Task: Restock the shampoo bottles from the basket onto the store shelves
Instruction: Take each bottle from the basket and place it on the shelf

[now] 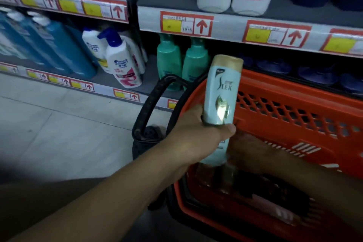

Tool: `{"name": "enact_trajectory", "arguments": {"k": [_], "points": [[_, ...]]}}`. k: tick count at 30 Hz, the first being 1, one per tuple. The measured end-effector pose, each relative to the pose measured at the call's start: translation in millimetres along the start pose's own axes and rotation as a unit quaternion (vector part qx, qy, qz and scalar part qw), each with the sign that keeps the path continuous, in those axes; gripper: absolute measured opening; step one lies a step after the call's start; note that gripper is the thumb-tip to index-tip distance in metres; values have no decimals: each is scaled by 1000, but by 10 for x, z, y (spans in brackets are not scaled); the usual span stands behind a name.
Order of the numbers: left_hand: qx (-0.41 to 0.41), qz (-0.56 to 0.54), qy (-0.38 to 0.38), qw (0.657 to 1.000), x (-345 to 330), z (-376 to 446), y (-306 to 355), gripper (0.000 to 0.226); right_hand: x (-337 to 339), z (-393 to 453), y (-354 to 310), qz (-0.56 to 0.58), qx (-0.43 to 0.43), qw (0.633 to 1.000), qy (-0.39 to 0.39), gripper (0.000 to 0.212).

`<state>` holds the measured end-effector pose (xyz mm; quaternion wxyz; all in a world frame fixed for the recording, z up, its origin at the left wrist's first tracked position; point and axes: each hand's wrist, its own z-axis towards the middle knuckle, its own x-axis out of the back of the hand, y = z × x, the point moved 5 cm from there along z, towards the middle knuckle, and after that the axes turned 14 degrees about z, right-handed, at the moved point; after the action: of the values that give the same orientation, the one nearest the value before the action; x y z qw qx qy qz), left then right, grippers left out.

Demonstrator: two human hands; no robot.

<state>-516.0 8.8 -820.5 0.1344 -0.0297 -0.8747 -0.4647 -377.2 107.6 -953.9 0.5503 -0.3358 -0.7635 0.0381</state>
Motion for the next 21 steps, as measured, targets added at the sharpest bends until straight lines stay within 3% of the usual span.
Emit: {"name": "enact_trajectory", "arguments": {"k": [3,4,6,9,11,14,17,21], "points": [[-21,-3,16,1000,4,5,-64,41,416,-320,-83,162,-103,972,135,34],[-20,-15,19,1000,-12,-15,-58,40,553,-467,-101,281,-127,930,197,28],[-35,-25,25,999,-46,-50,-1,41,782,-727,-166,490,-123,813,288,21],[-91,-29,28,995,-131,-191,259,38,1144,-1128,-420,598,-70,702,379,21],[-130,-38,23,991,-179,-348,487,40,1367,-1361,-618,629,-34,661,407,24],[-189,-45,27,981,-141,-621,795,47,1662,-1658,-902,649,11,623,436,29],[-237,-32,33,970,-47,-865,1045,55,1929,-1864,-1205,650,55,616,442,33],[-281,-64,60,956,196,-1157,1411,48,2339,-1996,-1614,639,104,621,442,34]]}}
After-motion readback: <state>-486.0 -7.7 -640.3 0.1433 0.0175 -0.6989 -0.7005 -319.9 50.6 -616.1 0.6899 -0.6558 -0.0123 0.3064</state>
